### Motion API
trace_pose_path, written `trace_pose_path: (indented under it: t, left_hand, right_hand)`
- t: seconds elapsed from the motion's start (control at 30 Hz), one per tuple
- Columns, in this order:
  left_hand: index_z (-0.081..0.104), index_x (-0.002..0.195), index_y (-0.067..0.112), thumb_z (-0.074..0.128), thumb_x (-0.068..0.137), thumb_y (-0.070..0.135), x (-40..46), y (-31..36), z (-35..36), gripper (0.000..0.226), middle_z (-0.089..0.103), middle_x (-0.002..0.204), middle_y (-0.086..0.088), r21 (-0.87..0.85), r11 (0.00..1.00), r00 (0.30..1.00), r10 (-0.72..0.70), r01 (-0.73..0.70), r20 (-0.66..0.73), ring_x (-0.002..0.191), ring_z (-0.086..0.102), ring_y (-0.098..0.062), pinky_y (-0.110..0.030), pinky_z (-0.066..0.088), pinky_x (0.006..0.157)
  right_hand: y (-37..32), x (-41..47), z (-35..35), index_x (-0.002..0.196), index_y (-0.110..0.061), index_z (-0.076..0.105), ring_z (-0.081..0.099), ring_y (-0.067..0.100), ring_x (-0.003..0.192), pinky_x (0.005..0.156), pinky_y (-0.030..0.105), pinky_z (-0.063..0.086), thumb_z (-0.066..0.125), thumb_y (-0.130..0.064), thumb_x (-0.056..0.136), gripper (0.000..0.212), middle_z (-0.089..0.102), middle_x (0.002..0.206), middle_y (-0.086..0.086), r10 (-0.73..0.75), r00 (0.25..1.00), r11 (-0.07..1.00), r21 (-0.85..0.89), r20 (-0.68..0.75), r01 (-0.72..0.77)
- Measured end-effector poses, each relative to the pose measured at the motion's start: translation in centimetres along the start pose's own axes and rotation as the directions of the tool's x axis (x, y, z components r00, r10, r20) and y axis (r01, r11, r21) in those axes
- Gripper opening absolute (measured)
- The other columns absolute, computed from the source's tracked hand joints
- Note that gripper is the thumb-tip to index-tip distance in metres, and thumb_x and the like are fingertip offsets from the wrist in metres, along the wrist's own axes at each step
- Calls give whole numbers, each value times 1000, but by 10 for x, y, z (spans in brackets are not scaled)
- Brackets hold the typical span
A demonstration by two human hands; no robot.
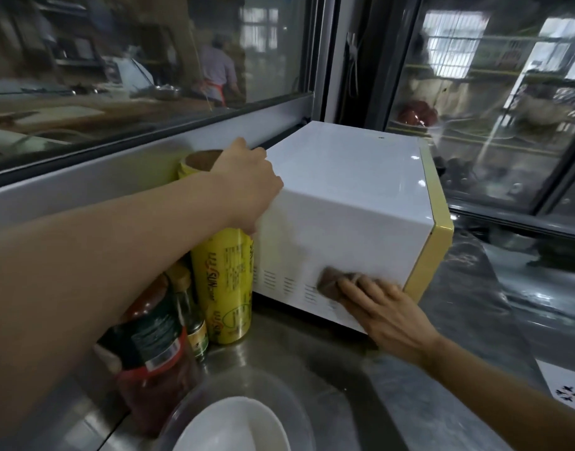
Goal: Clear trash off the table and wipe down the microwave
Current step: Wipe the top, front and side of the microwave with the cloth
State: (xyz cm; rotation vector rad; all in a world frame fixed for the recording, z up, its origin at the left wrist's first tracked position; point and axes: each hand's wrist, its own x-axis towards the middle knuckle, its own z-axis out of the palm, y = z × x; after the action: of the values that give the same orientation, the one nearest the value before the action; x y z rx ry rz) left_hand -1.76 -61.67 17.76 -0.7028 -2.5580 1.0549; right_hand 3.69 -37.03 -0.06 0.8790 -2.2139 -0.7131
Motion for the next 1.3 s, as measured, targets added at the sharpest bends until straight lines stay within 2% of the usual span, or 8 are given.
trace_pose_path:
  t: [0.17, 0.33, 0.5, 0.6, 0.77, 1.0, 1.17, 1.3]
  left_hand:
    - [47, 128, 27, 68, 67, 64, 4, -12, 0, 74, 59, 116, 3, -91, 995, 999, 30, -27, 32, 110, 49, -20, -34, 34, 78]
    - [42, 129, 26, 75, 62, 59, 5, -16, 3, 82, 59, 115, 0, -169, 985, 999, 45, -42, 11, 109, 49, -22, -35, 32, 80]
    - [16, 142, 31, 84, 53, 47, 9, -23, 6, 112, 57, 115, -4, -354, 935, 998, 42, -23, 45, 115, 44, -24, -42, 32, 89]
    - [16, 142, 34, 85, 52, 45, 11, -32, 8, 113, 54, 123, -1, -492, 870, 996, 28, 16, 83, 120, 41, -23, -49, 30, 95]
    - [19, 139, 35, 84, 51, 46, 12, -32, 14, 110, 55, 123, 6, -488, 873, 998, 22, 10, 61, 117, 44, -20, -46, 31, 93]
    - [23, 139, 33, 85, 50, 48, 8, -31, 13, 110, 55, 124, 6, -465, 885, 999, 10, 9, 38, 118, 45, -20, -43, 33, 89]
    - [29, 138, 30, 82, 54, 51, 7, -28, 12, 102, 52, 127, 5, -405, 914, 998, 22, 3, 55, 120, 43, -21, -45, 31, 94]
    - [47, 129, 27, 78, 58, 57, 7, -28, 9, 83, 49, 127, 3, -325, 946, 997, 42, -19, 62, 120, 42, -22, -46, 32, 95]
  right_hand:
    - [19, 76, -22, 129, -12, 46, 38, 30, 115, 85, 38, 29, 34, -17, 84, 47, 36, 139, 9, 307, 931, 951, 89, -196, -295]
    - [-25, 74, -3, 119, -16, 65, 59, 24, 110, 89, 35, 41, 30, -21, 79, 53, 57, 132, 2, -35, 998, 999, -3, 54, 35]
    - [4, 87, -20, 117, -8, 63, 43, 31, 111, 78, 38, 29, 36, -13, 83, 45, 55, 133, 9, 153, 979, 988, 34, -134, -149]
    - [17, 130, -33, 123, -10, 59, 39, 29, 111, 78, 38, 29, 33, -12, 89, 43, 51, 138, 9, 194, 957, 981, 54, -214, -187]
    - [4, 137, -13, 129, -11, 55, 37, 29, 111, 79, 37, 29, 31, -12, 88, 48, 45, 144, 7, 162, 957, 986, 5, -242, -166]
    - [-28, 93, 21, 129, -11, 56, 36, 30, 116, 90, 40, 29, 31, -19, 82, 53, 45, 144, 5, 4, 997, 1000, 4, -78, -4]
    - [-54, 83, 39, 119, -19, 65, 43, 27, 120, 93, 41, 28, 69, -34, 68, 53, 49, 140, 1, -129, 981, 989, 87, 146, 117]
    - [-73, 109, 52, 101, -35, 72, 55, 13, 118, 94, 34, 36, 68, -50, 67, 37, 56, 132, -13, -267, 934, 962, 120, 239, 244]
